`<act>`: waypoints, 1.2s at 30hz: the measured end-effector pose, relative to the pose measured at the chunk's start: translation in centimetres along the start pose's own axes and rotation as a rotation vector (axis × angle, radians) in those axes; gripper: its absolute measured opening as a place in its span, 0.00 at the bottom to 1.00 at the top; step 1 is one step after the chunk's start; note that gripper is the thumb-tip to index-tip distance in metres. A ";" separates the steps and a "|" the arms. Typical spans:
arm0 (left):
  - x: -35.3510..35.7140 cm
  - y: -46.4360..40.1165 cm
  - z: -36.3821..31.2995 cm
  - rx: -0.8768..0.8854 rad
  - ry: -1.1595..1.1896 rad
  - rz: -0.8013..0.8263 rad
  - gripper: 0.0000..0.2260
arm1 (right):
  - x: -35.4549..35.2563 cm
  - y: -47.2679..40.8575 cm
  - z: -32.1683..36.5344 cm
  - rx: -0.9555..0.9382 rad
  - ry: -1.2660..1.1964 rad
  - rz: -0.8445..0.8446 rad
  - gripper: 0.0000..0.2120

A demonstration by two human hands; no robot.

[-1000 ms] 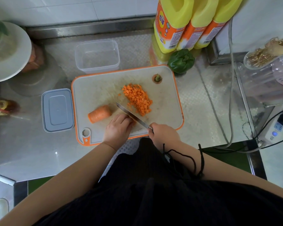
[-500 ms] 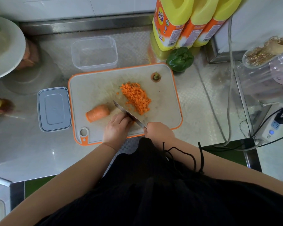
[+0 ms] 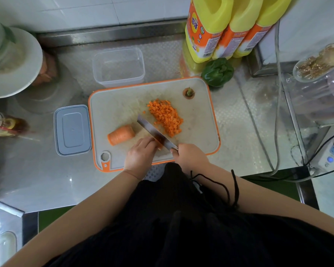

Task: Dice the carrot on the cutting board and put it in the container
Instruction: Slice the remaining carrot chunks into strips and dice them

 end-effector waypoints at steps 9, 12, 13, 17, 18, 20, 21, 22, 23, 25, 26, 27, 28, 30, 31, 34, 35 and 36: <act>0.4 0.0 0.9 -0.040 0.053 -0.013 0.09 | 0.5 0.7 0.8 0.046 0.098 0.046 0.08; 0.3 0.0 0.8 -0.037 0.065 -0.024 0.09 | 0.5 0.5 1.1 0.066 0.101 0.055 0.08; 0.3 0.1 0.8 -0.034 0.065 -0.028 0.09 | 0.7 0.3 1.3 0.070 0.096 0.064 0.08; 0.4 0.3 0.9 -0.038 0.060 -0.011 0.08 | 1.1 -0.1 1.5 0.111 0.087 0.056 0.08; 0.4 0.4 1.0 -0.039 0.054 -0.005 0.07 | 1.2 -0.1 1.5 0.120 0.087 0.045 0.07; 0.5 0.4 1.0 -0.037 0.043 0.011 0.06 | 1.2 -0.2 1.4 0.126 0.085 0.024 0.08; 0.5 0.3 1.0 -0.033 0.041 0.016 0.06 | 1.1 -0.2 1.3 0.118 0.073 0.009 0.10; 0.5 0.3 0.9 -0.028 0.040 0.016 0.05 | 0.9 -0.2 1.2 0.094 0.054 0.003 0.13; 0.4 0.3 0.8 -0.024 0.035 0.011 0.05 | 0.8 -0.3 1.2 0.062 0.037 0.010 0.16; 0.2 0.3 0.7 -0.017 0.026 -0.001 0.06 | 0.6 -0.5 1.1 0.014 0.016 0.034 0.19; 0.1 0.3 0.7 -0.011 0.022 -0.005 0.06 | 0.5 -0.5 0.9 0.003 0.014 0.038 0.20; 0.1 0.2 0.7 -0.006 0.018 -0.007 0.06 | 0.3 -0.5 0.9 -0.004 0.018 0.032 0.20; 0.1 0.3 0.7 -0.004 0.016 -0.007 0.07 | 0.3 -0.3 0.9 -0.006 0.023 0.024 0.20; 0.1 0.4 0.7 0.002 0.013 -0.010 0.07 | 0.3 0.1 1.2 -0.019 0.036 0.017 0.19; 0.1 0.4 0.7 0.006 0.012 -0.016 0.08 | 0.4 0.4 1.5 -0.031 0.043 0.021 0.18; 0.2 0.3 1.0 -0.003 0.006 -0.030 0.10 | 0.3 0.9 1.8 -0.033 0.052 0.028 0.16; 0.2 0.3 1.0 -0.009 0.006 -0.036 0.10 | 0.3 1.0 1.8 -0.024 0.051 0.028 0.14; 0.3 0.4 1.1 -0.013 0.009 -0.040 0.10 | 0.4 0.9 1.8 -0.010 0.053 0.031 0.13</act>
Point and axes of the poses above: each hand's wrist, its own y-axis away from the middle knuckle, its own x-axis out of the palm, z = x × y, the point moved 10 cm from there along -y, towards the middle knuckle
